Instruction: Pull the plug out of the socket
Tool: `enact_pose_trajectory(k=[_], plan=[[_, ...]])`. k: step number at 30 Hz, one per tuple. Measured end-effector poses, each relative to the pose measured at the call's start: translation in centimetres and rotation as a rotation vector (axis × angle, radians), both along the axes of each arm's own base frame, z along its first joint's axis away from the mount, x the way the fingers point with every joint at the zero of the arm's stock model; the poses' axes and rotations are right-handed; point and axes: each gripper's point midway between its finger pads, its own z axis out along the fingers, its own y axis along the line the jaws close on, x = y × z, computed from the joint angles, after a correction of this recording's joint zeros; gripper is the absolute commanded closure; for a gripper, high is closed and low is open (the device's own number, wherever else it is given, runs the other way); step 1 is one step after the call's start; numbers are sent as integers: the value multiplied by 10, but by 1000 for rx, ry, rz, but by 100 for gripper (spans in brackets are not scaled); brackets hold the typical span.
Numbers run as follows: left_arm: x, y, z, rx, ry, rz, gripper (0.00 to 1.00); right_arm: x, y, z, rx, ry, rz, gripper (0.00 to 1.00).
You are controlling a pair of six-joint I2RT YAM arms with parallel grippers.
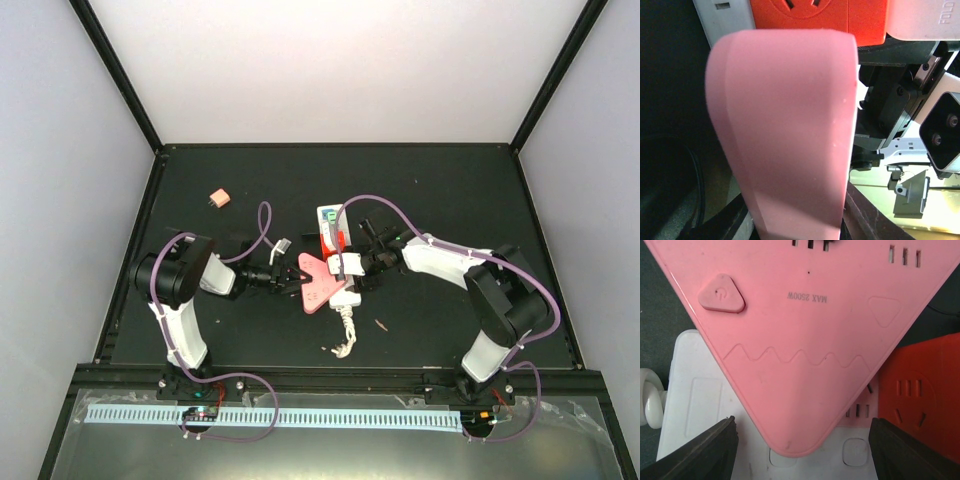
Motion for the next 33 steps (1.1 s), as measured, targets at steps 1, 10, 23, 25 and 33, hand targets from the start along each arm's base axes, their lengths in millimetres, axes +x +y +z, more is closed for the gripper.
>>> enact_pose_trajectory(k=[1, 10, 23, 25, 33], plan=[[0, 0, 1, -2, 6, 1, 86, 0, 0, 0, 0, 0, 0, 25], [-5, 1, 3, -8, 42, 4, 99, -1, 1, 0, -2, -3, 5, 25], [-5, 1, 6, -19, 57, 12, 98, -1, 2, 0, -4, -6, 10, 25], [-6, 1, 6, -21, 61, 14, 98, -1, 3, 0, -4, -6, 12, 25], [-7, 2, 7, -25, 64, 19, 98, -1, 4, 0, -4, -5, 14, 25]])
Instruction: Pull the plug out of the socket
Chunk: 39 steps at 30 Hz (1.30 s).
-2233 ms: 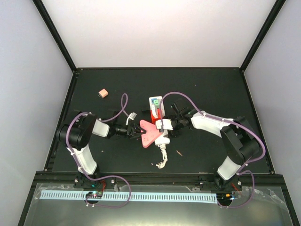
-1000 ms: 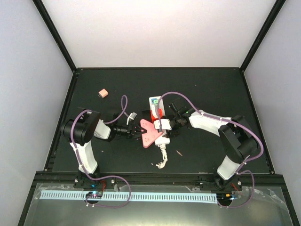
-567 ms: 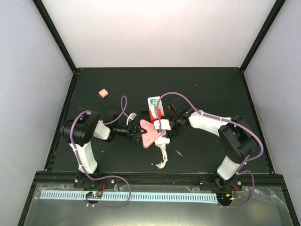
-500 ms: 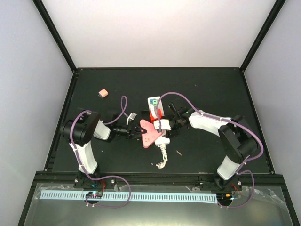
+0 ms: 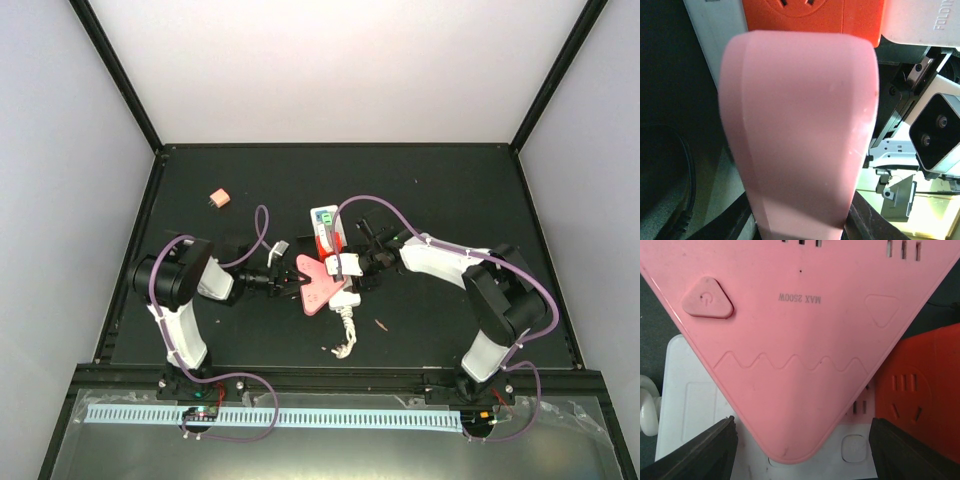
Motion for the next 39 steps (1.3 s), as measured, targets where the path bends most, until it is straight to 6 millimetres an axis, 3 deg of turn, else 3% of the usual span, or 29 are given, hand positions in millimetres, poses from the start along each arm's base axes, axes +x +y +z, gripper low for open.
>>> enact_pose_trajectory(k=[13, 23, 29, 39], plan=[[-3, 1, 4, -5, -11, 10, 98, 0, 2, 0, -6, -5, 17, 24], [-9, 0, 36, -86, -121, -65, 98, 0, 2, 0, -5, -5, 17, 24], [-15, 1, 41, -80, -152, -81, 98, -1, 1, 1, -9, 0, 9, 23], [-18, 16, 54, -43, -241, -55, 99, -19, -14, 8, -66, 73, -8, 22]])
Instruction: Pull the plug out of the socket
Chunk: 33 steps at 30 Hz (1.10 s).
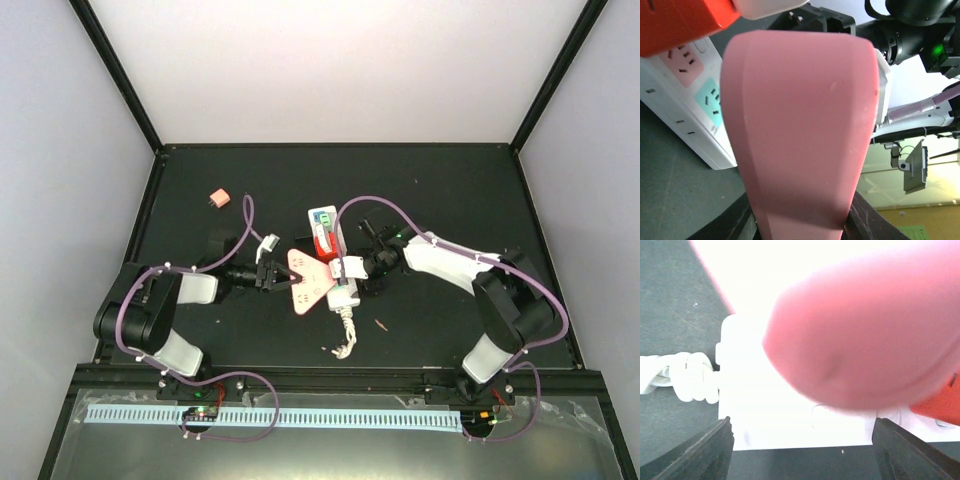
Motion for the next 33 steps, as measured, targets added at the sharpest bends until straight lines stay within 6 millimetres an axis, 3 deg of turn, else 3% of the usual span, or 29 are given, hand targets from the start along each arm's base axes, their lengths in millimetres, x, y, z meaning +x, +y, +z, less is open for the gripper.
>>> enact_pose_trajectory(k=[8, 17, 26, 33], plan=[[7, 19, 12, 9, -45, 68, 98, -9, -2, 30, 39, -10, -19, 21], [43, 65, 47, 9, -157, 258, 98, -9, 7, 81, 155, -25, -74, 21], [104, 103, 72, 79, -217, 484, 98, -8, 9, 114, 234, -34, -160, 20], [157, 120, 68, 131, -185, 619, 98, -9, 7, 130, 292, -58, -217, 20]])
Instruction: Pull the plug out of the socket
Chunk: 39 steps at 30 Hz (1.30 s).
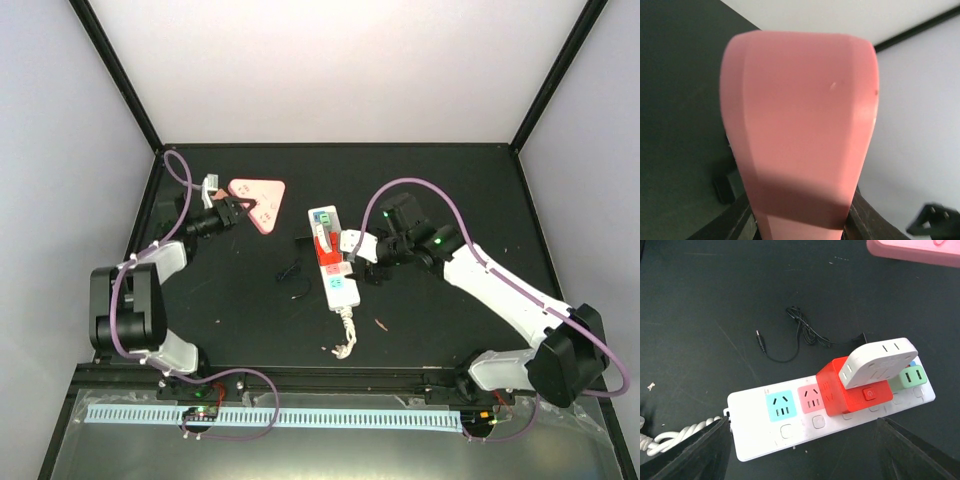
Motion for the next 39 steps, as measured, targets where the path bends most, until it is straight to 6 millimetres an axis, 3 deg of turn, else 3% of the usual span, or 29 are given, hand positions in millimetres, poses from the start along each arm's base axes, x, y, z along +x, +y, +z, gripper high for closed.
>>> enact_pose_trajectory(k=[11, 18, 26, 31, 39], plan=[[91, 18, -26, 24, 76, 79, 99, 4, -2, -5, 28, 14, -73, 20], [126, 24, -48, 61, 135, 112, 98, 5, -4, -13, 32, 23, -90, 20], [151, 28, -77, 92, 200, 150, 97, 6, -5, -17, 29, 25, -100, 19], [163, 29, -94, 106, 237, 162, 91, 6, -4, -18, 31, 24, -101, 19], [175, 29, -109, 133, 273, 174, 66, 6, -5, -19, 31, 27, -103, 19]])
